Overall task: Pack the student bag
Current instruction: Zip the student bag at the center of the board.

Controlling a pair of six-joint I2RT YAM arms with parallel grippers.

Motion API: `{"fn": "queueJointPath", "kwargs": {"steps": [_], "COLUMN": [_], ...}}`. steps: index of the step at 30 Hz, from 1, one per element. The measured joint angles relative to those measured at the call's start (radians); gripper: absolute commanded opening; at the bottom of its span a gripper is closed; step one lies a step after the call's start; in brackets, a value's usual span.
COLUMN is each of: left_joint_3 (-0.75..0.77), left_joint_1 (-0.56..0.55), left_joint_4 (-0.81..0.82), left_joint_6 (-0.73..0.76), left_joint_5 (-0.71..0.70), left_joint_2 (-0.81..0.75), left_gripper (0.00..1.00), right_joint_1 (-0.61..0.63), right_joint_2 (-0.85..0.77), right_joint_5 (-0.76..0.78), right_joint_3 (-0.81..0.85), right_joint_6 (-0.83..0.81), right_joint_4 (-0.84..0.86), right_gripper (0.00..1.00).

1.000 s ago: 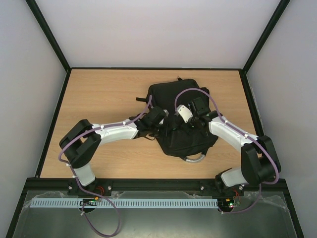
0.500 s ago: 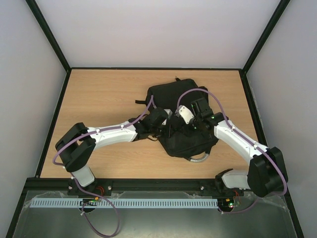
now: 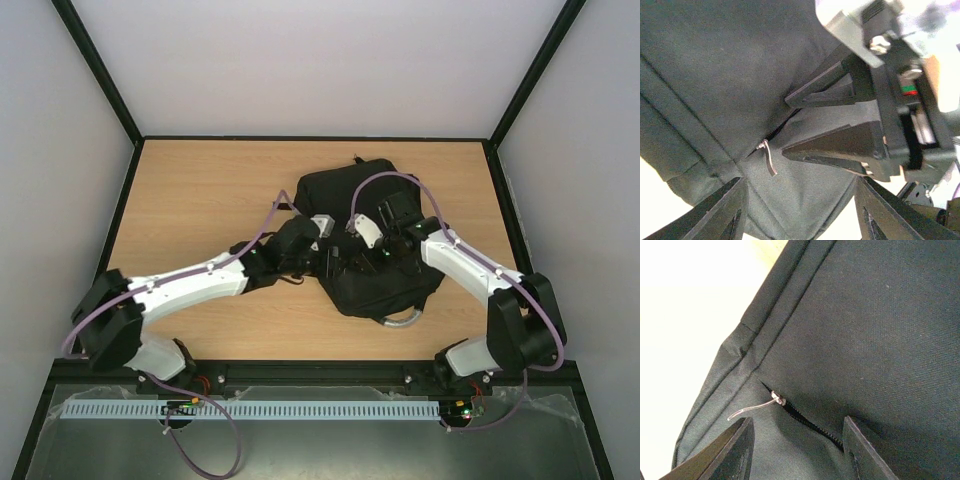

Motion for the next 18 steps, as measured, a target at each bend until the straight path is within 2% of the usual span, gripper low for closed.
{"fn": "queueJointPath", "kwargs": {"steps": [6, 12, 18], "left_joint_3": [-0.115, -0.282, -0.303], "left_joint_1": [0.031, 0.129, 0.145], "left_joint_4": [0.01, 0.057, 0.129], "left_joint_6": [-0.021, -0.094, -0.137], "left_joint_5": [-0.028, -0.005, 0.018], "left_joint_2": [-0.114, -0.092, -0.049], "left_gripper": [0.61, 0.61, 0.61], "right_joint_1": [0.021, 0.099, 0.159], "right_joint_2": [0.006, -0.01, -0.001], "right_joint_5": [-0.006, 0.064, 0.134], "right_joint_3": [0.016, 0.03, 0.08], "right_joint_6": [0.014, 0.017, 0.034], "right_joint_4": [-0.004, -0.015, -0.039], "right_gripper": [0.57, 0.61, 0.62]}}
